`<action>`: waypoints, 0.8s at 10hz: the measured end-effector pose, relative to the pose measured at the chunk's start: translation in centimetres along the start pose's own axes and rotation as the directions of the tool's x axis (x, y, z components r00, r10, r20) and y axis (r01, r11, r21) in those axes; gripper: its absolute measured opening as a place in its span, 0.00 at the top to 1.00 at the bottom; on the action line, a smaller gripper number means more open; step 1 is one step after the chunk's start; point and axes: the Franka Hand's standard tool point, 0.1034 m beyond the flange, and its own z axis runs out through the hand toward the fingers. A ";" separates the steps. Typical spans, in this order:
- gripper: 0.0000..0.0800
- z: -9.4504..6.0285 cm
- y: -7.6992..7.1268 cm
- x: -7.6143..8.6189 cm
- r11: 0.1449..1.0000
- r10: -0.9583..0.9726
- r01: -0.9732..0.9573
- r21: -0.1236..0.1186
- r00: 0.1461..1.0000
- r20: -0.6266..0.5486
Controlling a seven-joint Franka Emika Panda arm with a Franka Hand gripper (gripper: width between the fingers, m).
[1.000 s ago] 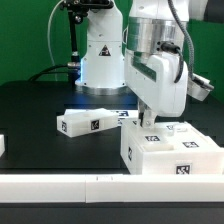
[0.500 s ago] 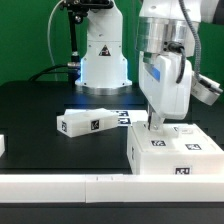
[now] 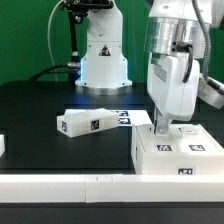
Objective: Assemble cabinet
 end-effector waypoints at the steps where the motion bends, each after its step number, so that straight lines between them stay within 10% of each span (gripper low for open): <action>1: 0.92 0.0 0.0 -0.2 1.000 -0.004 0.004 0.000 1.000 -0.007; 5: 0.92 0.0 0.1 -0.2 1.000 -0.005 0.005 -0.001 1.000 -0.008; 8: 0.29 0.0 0.1 -0.2 1.000 -0.005 0.005 -0.001 1.000 -0.008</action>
Offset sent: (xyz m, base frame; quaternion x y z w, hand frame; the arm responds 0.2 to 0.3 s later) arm 0.0000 0.0000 0.0000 0.0000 0.0000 0.0000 1.0000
